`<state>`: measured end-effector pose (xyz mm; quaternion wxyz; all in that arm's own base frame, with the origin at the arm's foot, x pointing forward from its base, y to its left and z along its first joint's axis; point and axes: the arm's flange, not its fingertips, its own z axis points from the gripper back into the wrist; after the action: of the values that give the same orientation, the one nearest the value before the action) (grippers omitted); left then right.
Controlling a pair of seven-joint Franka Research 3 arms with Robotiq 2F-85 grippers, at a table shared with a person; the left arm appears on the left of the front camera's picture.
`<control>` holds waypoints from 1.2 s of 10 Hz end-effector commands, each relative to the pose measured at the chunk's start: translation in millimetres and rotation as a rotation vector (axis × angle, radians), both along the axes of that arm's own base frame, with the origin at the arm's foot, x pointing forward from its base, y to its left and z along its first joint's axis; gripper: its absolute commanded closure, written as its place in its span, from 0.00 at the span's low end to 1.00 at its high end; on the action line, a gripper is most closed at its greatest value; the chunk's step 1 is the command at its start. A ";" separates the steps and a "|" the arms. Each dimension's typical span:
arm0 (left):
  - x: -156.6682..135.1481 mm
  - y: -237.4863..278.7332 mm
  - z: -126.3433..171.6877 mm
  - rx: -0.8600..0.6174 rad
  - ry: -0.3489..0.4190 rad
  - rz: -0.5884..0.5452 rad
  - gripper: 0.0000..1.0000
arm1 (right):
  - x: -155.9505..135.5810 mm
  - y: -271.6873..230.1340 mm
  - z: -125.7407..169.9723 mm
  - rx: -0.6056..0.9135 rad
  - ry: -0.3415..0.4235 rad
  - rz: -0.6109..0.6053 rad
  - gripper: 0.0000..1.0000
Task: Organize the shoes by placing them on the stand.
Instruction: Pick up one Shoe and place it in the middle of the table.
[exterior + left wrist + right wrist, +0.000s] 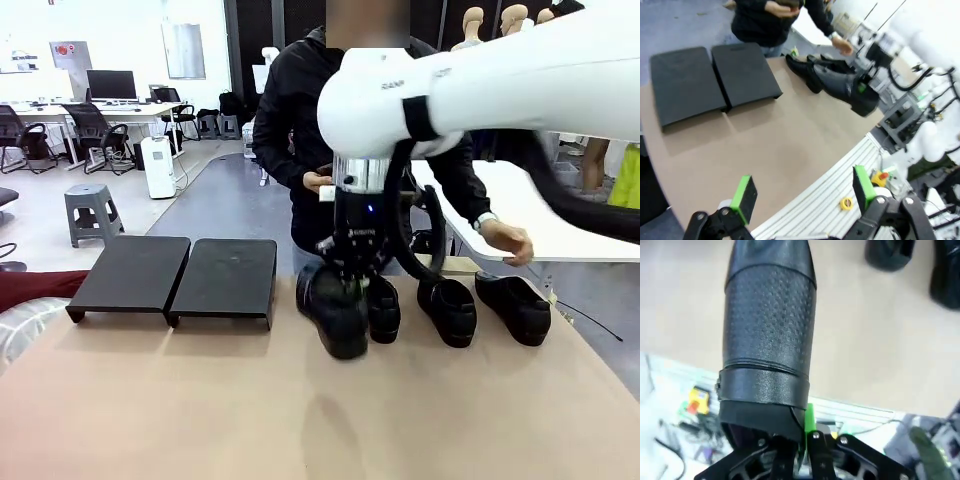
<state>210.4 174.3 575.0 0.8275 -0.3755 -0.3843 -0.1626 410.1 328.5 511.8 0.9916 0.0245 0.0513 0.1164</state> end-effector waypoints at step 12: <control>-0.6 -0.4 1.6 -0.005 -0.021 -0.013 0.00 | -40.6 43.0 -121.4 0.198 -0.154 -0.248 1.00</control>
<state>210.2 174.2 575.4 0.8273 -0.3753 -0.3845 -0.1639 367.8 362.0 399.8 0.9944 0.1025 -0.0203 0.0157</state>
